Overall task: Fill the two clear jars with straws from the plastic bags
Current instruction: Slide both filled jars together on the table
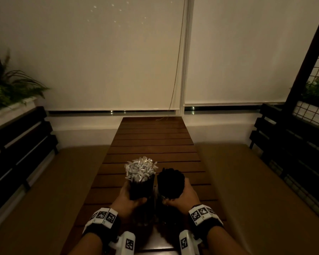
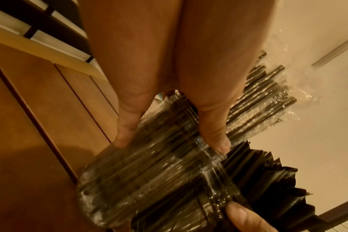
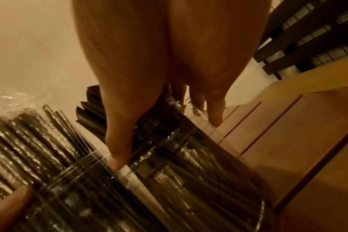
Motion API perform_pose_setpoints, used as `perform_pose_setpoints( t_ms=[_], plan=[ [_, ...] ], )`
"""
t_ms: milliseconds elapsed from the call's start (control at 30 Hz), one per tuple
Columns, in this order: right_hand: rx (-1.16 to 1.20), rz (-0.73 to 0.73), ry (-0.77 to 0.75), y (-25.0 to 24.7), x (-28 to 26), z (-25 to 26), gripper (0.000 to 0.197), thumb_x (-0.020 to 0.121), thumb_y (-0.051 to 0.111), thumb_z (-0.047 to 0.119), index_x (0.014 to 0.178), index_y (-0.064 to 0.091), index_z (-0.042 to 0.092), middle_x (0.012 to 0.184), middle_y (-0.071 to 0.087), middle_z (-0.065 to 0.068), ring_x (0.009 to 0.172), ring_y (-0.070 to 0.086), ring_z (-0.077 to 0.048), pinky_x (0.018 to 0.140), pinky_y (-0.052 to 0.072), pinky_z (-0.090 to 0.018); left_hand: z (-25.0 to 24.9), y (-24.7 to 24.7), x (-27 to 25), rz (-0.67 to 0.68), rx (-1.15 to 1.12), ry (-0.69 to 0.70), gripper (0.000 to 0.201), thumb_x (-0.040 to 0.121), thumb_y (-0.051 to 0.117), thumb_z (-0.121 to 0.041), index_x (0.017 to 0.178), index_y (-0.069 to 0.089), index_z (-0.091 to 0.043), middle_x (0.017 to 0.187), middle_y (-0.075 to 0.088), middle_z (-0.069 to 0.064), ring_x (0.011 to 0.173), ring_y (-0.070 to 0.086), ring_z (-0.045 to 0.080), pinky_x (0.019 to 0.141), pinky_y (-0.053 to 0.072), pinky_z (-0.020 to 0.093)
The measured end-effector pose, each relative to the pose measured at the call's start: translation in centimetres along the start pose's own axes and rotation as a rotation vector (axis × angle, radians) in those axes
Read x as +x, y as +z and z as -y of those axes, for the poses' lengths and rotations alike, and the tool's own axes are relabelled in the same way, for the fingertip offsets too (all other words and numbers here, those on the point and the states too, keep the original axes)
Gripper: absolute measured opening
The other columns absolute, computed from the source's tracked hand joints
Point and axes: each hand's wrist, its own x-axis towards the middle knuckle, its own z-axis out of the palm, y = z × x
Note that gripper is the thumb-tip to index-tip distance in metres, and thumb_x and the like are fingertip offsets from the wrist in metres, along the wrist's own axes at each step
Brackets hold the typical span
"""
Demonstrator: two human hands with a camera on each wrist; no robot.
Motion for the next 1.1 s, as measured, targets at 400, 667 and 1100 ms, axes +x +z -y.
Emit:
perform_pose_setpoints(
  t_ms=[400,667,1100],
  plan=[
    [0.009,-0.012,0.019,0.7,6.6,0.8,0.093,0.059,0.095,0.028,0.133,0.040,0.022,0.125,0.058,0.001,0.118,0.059,-0.021,0.089,0.050,-0.025,2.7,-1.8,7.9,-0.048,0.028,-0.028,0.097,0.044,0.087,-0.062,0.116,0.024,-0.077,0.146,0.041,-0.002,0.134,0.043,0.022,0.106,0.043,0.054],
    [0.034,-0.043,0.006,1.4,11.5,1.2,0.102,0.053,0.097,0.029,0.136,0.039,0.023,0.134,0.055,0.000,0.124,0.056,-0.021,0.100,0.051,-0.033,3.2,-2.7,12.9,-0.080,0.075,-0.063,0.096,0.040,0.085,-0.067,0.112,0.024,-0.079,0.145,0.039,0.000,0.134,0.042,0.026,0.105,0.042,0.057],
    [0.035,-0.071,0.011,1.5,18.8,2.0,0.101,0.056,0.096,0.029,0.138,0.038,0.020,0.135,0.053,-0.002,0.125,0.055,-0.023,0.102,0.050,-0.036,3.6,-4.1,21.3,-0.090,0.091,-0.062,0.109,0.040,0.083,-0.071,0.132,0.026,-0.055,0.145,0.038,0.004,0.135,0.041,0.029,0.104,0.044,0.057]
  ],
)
